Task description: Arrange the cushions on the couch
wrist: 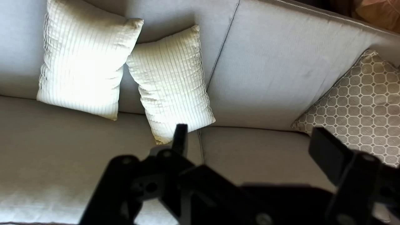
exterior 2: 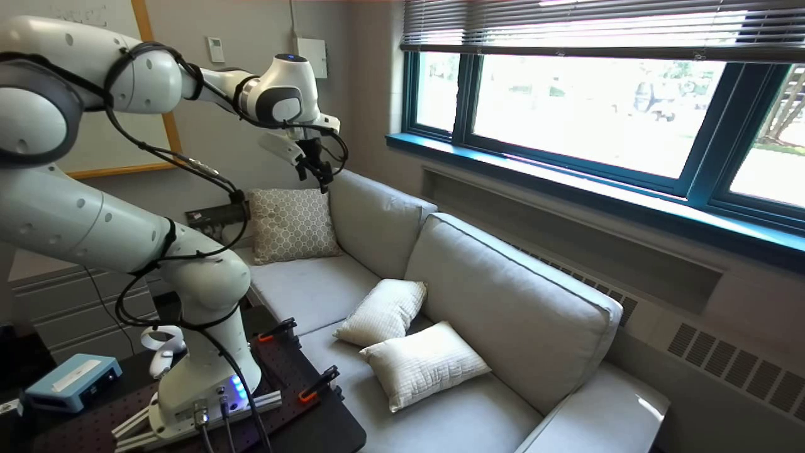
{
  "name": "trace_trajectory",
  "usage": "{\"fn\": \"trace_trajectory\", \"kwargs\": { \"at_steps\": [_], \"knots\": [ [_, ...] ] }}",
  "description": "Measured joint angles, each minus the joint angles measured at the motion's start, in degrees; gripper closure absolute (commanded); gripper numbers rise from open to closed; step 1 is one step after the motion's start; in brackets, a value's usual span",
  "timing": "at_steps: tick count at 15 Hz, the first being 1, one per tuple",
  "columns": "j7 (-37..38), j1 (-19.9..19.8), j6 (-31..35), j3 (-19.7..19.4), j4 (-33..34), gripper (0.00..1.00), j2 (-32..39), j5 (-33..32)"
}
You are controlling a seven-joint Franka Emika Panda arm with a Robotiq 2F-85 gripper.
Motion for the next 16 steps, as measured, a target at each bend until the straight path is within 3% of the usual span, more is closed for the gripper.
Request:
{"fn": "trace_trajectory", "kwargs": {
  "at_steps": [10, 13, 16],
  "knots": [
    [0.1, -0.1, 0.7, 0.4, 0.1, 0.00, 0.6, 0.0],
    [1.7, -0.3, 6.3, 2.6, 0.5, 0.00, 4.1, -0.1],
    [5.8, -2.7, 16.2, 5.6, 1.6, 0.00, 11.4, -2.1]
  ]
}}
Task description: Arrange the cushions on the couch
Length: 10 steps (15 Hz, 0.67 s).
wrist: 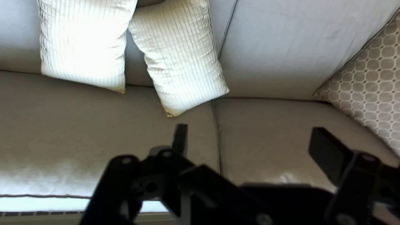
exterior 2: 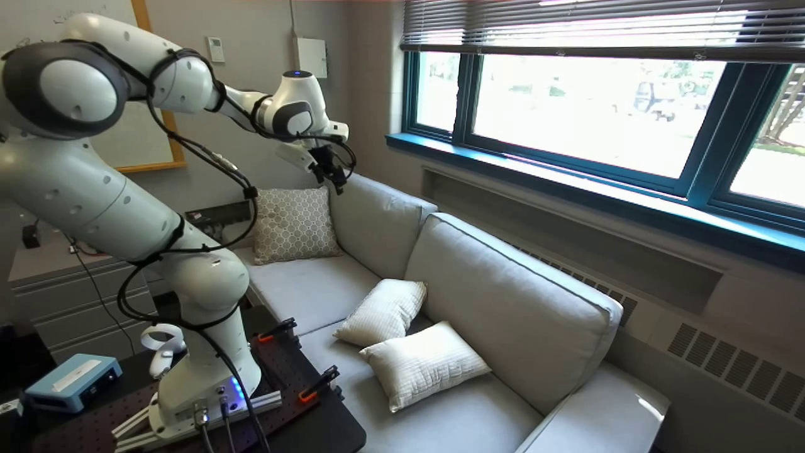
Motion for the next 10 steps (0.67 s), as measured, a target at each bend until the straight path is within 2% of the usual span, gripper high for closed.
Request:
{"fn": "trace_trajectory", "kwargs": {
  "at_steps": [5, 8, 10],
  "knots": [
    [6.6, -6.5, 12.5, 0.6, 5.0, 0.00, 15.7, -5.3],
    [9.2, -8.8, 14.8, -0.9, 9.6, 0.00, 25.2, -7.3],
    [9.6, -8.9, 14.5, -2.7, 12.9, 0.00, 31.1, -7.2]
  ]
}}
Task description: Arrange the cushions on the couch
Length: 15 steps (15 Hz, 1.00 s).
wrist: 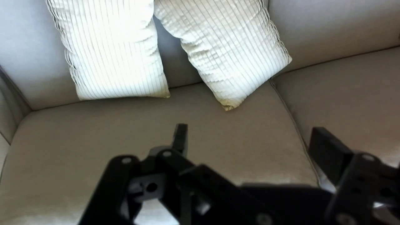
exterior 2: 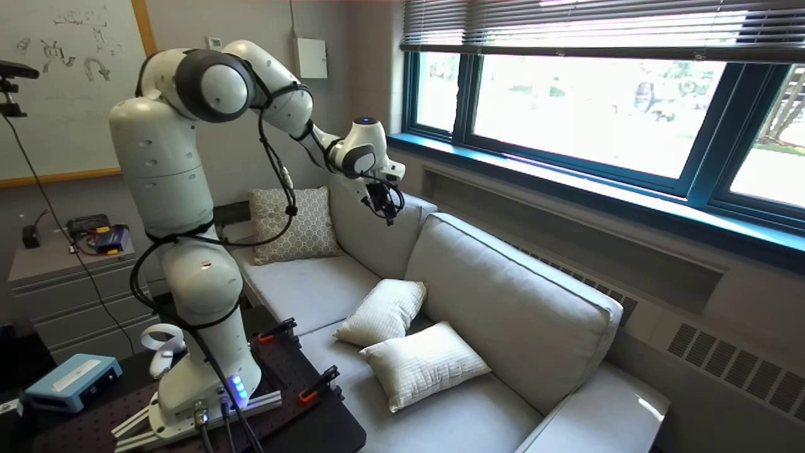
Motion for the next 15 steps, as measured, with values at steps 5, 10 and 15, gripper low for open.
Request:
{"fn": "trace_trajectory", "kwargs": {
  "at_steps": [5, 10, 15],
  "knots": [
    [0.1, 0.1, -7.7, -3.5, 7.3, 0.00, 11.3, 2.2],
    [0.1, 0.6, -9.7, -5.1, 8.7, 0.00, 13.9, 2.2],
    [0.4, 1.2, -9.7, -5.3, 8.7, 0.00, 13.9, 1.4]
  ]
}}
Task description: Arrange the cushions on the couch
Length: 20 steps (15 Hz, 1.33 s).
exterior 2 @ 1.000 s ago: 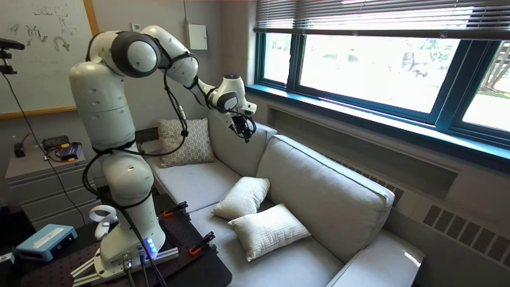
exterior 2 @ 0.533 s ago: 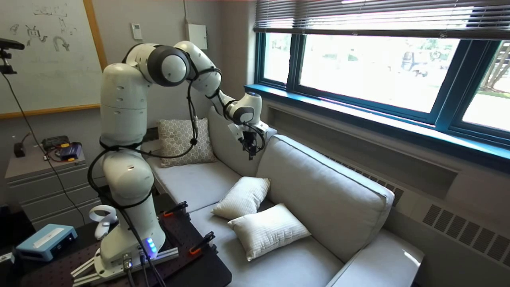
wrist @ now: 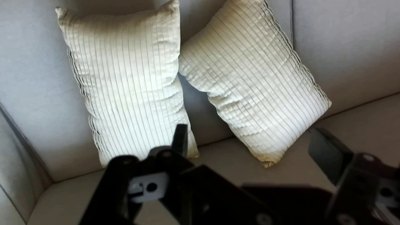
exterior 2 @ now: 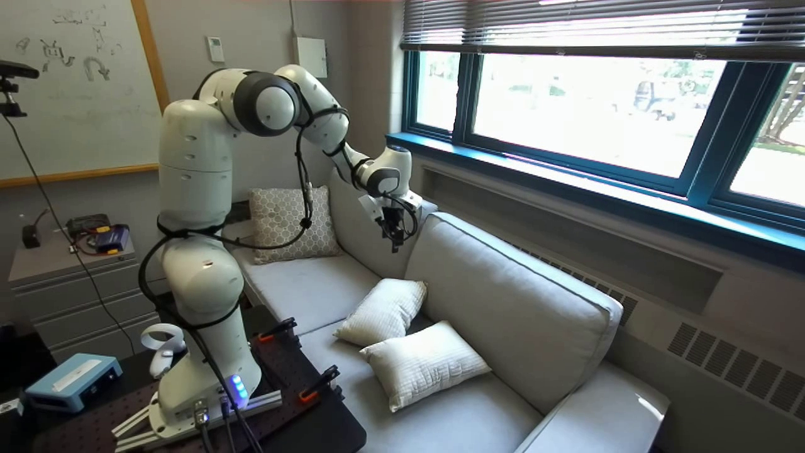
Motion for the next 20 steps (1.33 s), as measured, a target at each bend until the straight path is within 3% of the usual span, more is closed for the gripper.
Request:
{"fn": "trace_trajectory", "kwargs": {
  "at_steps": [3, 6, 15, 20],
  "knots": [
    [1.9, 1.8, -0.2, -0.7, 0.8, 0.00, 2.4, -4.0],
    [1.7, 3.6, -1.7, -0.9, 6.1, 0.00, 9.9, -6.5],
    [-2.2, 4.5, -12.5, -3.8, 32.9, 0.00, 37.7, -6.4],
    [-2.9, 0.7, -22.3, -5.2, 46.8, 0.00, 49.5, -4.6]
  ]
}}
